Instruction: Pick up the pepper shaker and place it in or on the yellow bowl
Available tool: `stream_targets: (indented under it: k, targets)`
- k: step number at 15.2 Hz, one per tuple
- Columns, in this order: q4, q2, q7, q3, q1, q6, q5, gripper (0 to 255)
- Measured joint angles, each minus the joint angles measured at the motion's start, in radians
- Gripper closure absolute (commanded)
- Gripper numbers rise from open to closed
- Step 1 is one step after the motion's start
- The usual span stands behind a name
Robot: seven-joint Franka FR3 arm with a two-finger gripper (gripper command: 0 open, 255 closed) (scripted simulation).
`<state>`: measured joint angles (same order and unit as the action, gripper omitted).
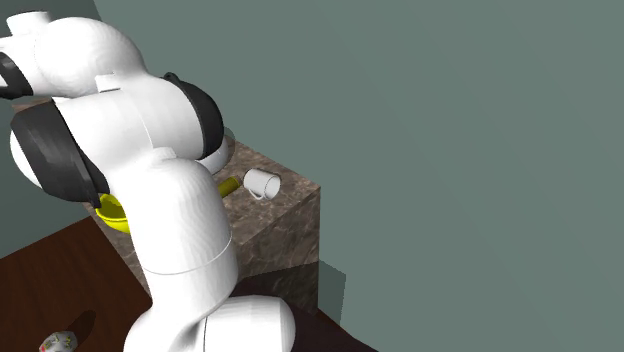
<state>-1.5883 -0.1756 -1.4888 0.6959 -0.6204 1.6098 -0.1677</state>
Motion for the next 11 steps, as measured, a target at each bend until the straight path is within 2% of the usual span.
stream_targets:
  k: [8,11]
  targets:
    - [-0.109,0.000,-0.009,-0.003,0.006,0.109,-0.003,255]
    - [-0.123,0.000,-0.009,-0.004,0.007,0.122,-0.003,255]
